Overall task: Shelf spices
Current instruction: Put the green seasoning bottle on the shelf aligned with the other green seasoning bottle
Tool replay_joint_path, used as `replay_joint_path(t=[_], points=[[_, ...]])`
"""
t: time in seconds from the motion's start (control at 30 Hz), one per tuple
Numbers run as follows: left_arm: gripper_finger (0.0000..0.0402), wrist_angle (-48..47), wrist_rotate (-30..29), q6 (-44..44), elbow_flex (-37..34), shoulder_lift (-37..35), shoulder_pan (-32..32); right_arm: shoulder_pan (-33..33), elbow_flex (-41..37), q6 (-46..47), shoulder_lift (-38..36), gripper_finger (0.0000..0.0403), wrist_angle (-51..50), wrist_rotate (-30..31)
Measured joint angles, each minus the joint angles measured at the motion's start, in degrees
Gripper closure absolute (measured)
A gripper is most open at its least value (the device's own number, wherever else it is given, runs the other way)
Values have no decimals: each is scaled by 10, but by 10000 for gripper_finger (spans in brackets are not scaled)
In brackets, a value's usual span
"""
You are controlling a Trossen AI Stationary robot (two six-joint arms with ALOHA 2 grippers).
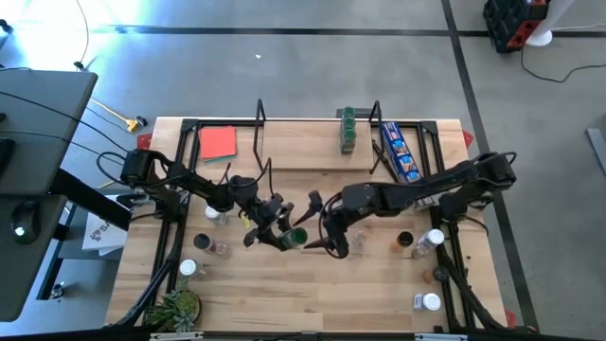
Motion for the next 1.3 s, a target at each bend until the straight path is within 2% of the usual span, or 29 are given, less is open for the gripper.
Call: replay_joint_path(t=[0.27,0.57,0.7,0.83,1.0,1.1,1.3], points=[[209,-1,-6,-4,0,0,4,-5,0,-7,35,127,54,-28],[209,-2,-10,-10,0,0,5,-6,0,-3,37,212,58,-24],[156,-3,-34,-22,0,0,6,-6,0,21,35,212,54,-18],[113,-5,-42,-30,-4,0,21,-6,0,56,4,212,-3,20],[105,-29,-41,-26,-18,0,46,-10,0,85,-85,212,-93,70],[103,-32,-64,-21,-33,0,58,-19,0,94,-140,212,-170,111],[102,-33,-147,-19,-47,0,59,-115,1,125,-198,212,-315,126]])
